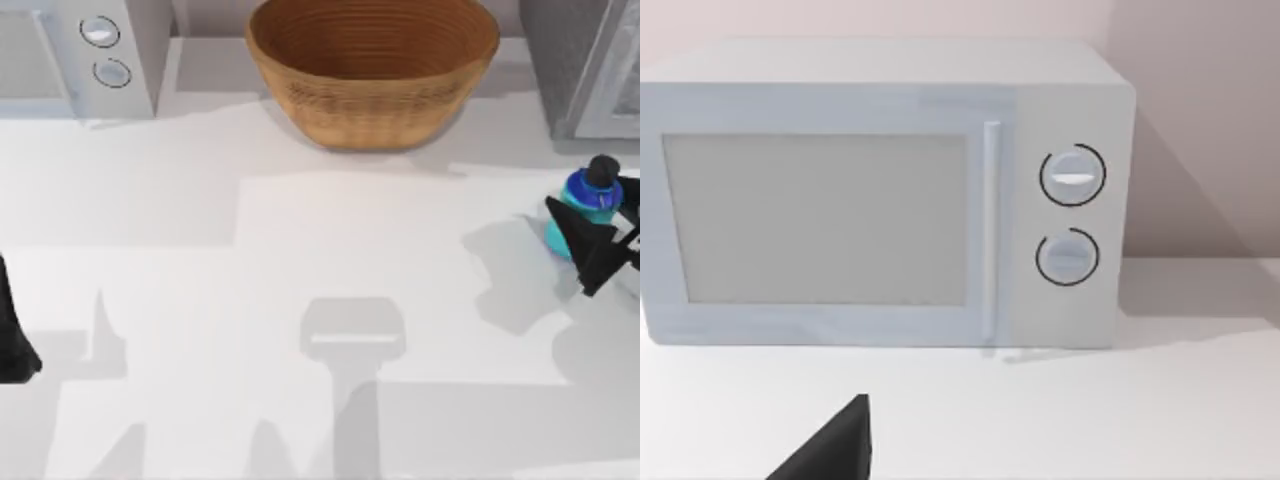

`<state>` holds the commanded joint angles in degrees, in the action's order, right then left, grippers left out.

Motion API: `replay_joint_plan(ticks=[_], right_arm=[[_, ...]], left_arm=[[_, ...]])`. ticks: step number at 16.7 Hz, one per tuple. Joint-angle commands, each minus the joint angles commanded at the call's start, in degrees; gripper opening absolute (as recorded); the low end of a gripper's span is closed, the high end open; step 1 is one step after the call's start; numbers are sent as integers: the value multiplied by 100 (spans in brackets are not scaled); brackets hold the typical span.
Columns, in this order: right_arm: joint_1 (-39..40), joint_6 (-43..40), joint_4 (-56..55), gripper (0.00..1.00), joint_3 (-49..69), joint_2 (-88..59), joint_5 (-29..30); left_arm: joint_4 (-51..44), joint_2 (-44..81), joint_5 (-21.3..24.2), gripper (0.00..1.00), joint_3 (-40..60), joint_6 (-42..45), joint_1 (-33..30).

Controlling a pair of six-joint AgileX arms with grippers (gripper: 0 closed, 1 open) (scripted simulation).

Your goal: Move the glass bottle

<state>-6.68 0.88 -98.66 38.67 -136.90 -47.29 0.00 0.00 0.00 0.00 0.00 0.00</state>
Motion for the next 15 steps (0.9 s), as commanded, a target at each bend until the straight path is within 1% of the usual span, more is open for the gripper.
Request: replay_joint_plan(ticks=[12,13,15], right_arm=[[0,0,0,98,0,0,0],[0,0,0,100,0,0,0],[0,0,0,100,0,0,0]], left_arm=[[0,0,0,100,0,0,0],[0,0,0,100,0,0,0],[0,0,0,100,0,0,0]])
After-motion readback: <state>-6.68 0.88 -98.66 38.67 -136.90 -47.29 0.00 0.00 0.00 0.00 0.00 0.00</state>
